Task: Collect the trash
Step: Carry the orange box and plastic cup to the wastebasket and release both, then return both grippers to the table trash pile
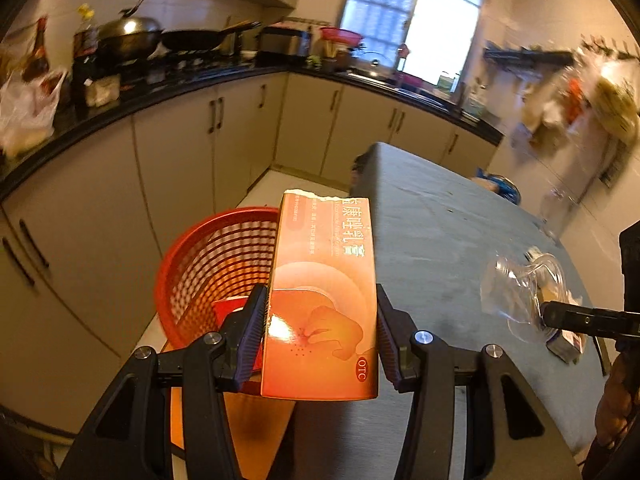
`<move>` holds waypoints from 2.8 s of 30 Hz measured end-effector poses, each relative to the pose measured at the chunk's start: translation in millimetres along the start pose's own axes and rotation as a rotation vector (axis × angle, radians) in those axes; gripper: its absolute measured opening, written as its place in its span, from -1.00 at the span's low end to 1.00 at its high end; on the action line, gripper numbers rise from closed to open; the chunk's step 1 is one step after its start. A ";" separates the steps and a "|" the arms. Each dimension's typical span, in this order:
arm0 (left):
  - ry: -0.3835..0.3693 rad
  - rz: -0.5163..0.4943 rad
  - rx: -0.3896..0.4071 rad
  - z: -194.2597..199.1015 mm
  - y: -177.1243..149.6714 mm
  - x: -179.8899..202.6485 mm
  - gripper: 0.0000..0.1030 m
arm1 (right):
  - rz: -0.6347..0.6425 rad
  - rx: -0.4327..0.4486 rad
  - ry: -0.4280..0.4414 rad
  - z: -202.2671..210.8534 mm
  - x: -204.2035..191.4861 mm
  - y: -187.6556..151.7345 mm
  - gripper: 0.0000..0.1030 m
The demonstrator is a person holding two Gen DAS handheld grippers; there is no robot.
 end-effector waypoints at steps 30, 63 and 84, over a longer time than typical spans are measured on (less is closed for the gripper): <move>0.039 0.087 -0.065 -50.7 -18.2 -47.7 0.34 | -0.102 -0.154 0.002 -169.6 -29.2 35.1 0.03; -0.098 -0.095 -0.073 1.0 -49.8 77.1 0.43 | -0.187 0.055 0.045 -11.0 13.1 4.2 0.04; -0.226 -0.286 -0.186 -18.4 -97.6 197.8 0.44 | -0.255 0.233 -0.106 115.0 93.0 -20.5 0.06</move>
Point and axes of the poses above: each gripper's, at about its wrist camera, not at the fingertips, and z roughly against the way its jaws point, x to its right, y to its top, the point moved 5 cm from there along -z, roughly the way its jaws point, and after that the axes turned 7 degrees about x, right-handed, at the moved point
